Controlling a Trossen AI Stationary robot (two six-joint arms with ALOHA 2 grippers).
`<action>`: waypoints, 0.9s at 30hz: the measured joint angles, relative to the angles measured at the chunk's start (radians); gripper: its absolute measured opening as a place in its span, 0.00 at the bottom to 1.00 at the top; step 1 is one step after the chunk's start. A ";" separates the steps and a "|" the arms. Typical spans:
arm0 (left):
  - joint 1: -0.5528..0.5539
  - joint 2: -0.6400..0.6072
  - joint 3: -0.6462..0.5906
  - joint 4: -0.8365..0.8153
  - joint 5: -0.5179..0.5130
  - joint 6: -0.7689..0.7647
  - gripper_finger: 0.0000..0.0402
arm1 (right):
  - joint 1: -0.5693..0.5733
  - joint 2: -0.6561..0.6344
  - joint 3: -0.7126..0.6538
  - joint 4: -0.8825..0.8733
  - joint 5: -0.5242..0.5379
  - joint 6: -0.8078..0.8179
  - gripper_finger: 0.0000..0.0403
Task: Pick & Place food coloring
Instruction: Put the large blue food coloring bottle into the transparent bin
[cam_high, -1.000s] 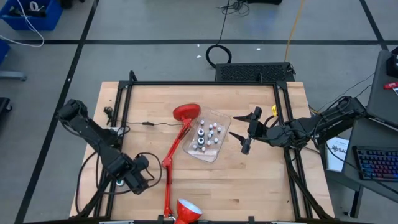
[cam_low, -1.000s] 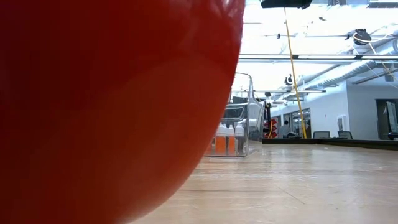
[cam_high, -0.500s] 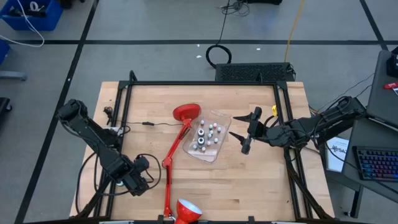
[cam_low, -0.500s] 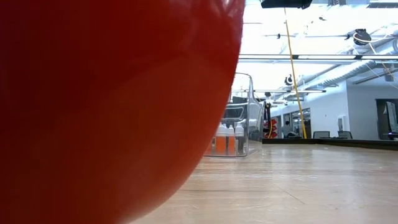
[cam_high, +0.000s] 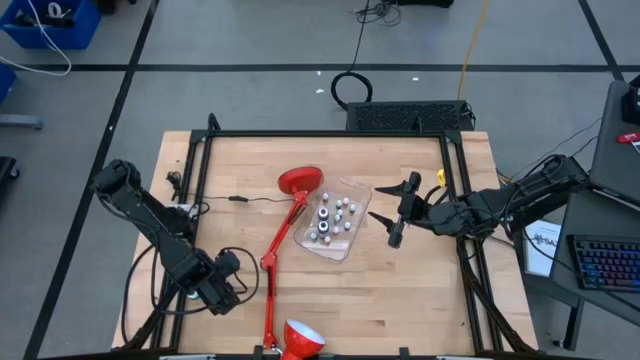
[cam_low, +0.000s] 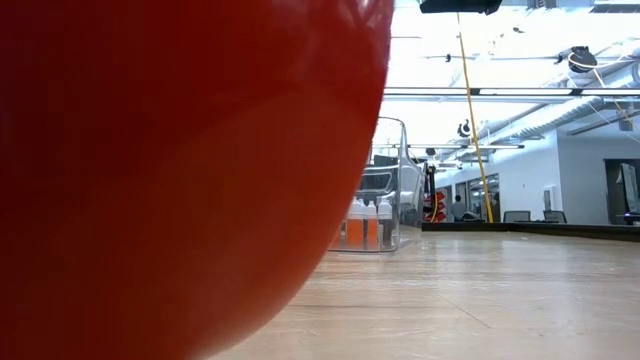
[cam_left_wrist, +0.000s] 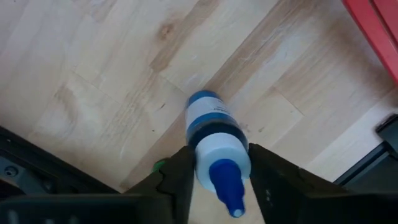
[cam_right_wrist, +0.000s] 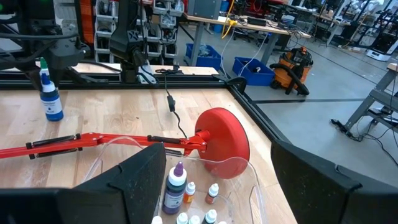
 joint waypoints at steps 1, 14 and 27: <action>0.000 0.000 0.000 0.000 0.000 -0.001 0.35 | 0.000 0.000 0.000 0.000 0.000 0.000 0.69; -0.009 -0.004 -0.028 0.030 -0.003 0.012 0.32 | 0.000 0.000 0.000 -0.004 0.000 0.000 0.69; 0.022 0.003 0.064 0.024 -0.163 0.283 0.30 | 0.000 0.000 0.000 -0.002 0.000 0.000 0.69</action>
